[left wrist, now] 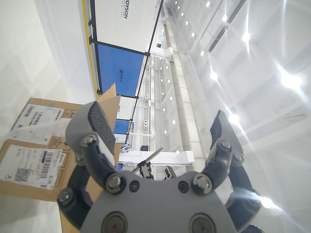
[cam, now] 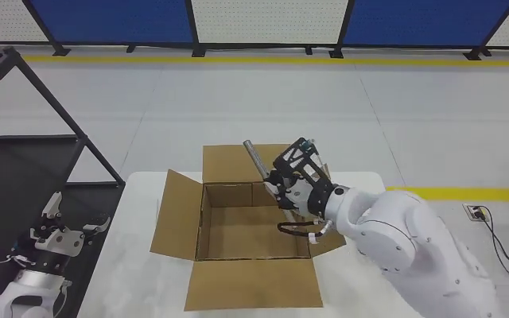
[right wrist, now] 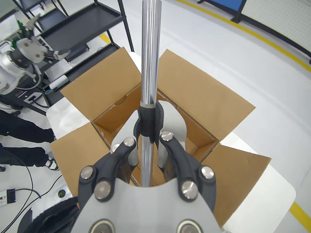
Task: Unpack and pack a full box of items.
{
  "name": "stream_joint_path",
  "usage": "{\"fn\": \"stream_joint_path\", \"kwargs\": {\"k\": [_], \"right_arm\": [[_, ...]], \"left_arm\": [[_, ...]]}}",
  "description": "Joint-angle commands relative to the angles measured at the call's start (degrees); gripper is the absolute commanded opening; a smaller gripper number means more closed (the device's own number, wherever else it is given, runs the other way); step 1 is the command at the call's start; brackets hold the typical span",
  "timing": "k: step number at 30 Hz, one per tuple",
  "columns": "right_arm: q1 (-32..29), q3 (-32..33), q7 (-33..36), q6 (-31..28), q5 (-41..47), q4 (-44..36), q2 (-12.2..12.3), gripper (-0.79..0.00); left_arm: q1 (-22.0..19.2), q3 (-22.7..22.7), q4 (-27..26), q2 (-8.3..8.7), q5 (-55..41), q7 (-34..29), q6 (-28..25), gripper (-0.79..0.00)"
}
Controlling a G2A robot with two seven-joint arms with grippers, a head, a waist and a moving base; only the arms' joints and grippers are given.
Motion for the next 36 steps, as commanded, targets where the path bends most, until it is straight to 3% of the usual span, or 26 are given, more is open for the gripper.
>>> {"fn": "stream_joint_path", "kwargs": {"k": [1,20,36], "right_arm": [[2.6,-3.3,2.1,1.0,-0.5,2.7,-0.9,-0.785],[9.9,-19.4,0.7,1.8,3.1,22.9,-9.0,-0.785],[10.1,-21.0,1.5,-0.4,0.2,25.2,-9.9,-0.785]], "left_arm": [[0.0,0.0,0.0,0.0,0.0,0.0,0.0,0.0],[0.0,0.0,0.0,0.0,0.0,0.0,0.0,0.0],[0.0,0.0,0.0,0.0,0.0,0.0,0.0,0.0]]}}
